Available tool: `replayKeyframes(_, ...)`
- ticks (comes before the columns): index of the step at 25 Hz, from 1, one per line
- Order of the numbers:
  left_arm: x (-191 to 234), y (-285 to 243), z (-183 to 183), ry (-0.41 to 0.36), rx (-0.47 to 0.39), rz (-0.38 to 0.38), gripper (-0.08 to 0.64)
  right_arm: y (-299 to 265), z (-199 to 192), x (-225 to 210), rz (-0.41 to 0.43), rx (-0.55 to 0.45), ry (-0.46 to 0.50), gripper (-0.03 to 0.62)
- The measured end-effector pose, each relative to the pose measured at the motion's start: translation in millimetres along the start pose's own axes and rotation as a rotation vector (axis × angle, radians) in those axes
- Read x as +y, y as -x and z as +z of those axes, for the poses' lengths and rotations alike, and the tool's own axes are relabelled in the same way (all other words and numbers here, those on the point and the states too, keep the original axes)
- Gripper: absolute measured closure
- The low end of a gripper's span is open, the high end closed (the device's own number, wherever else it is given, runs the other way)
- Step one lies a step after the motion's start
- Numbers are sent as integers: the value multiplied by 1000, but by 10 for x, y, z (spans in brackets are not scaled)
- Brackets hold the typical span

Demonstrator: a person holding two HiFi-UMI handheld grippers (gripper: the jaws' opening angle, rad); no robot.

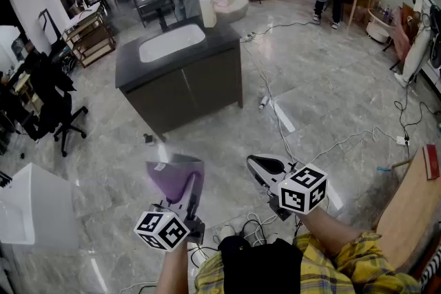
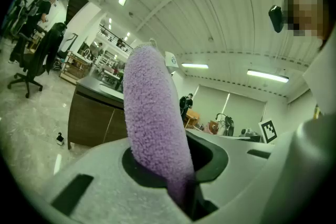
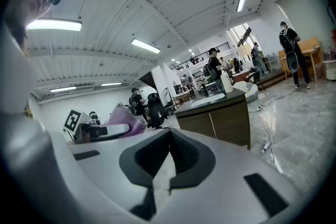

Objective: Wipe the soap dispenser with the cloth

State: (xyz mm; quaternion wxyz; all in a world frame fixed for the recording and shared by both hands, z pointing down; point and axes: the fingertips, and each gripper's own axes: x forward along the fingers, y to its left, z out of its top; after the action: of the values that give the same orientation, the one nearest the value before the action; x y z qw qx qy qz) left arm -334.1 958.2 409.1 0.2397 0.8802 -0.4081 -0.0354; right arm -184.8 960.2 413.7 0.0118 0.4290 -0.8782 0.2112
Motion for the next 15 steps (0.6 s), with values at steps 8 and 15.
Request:
replayKeyframes(8,135,-26,-29,26,29,-5,503,-159,-17,-12,6,17,-70,586)
replayKeyframes(15,467,-119,112,14,44,-37,503,-513,22,-19,-16,-4,-95,586)
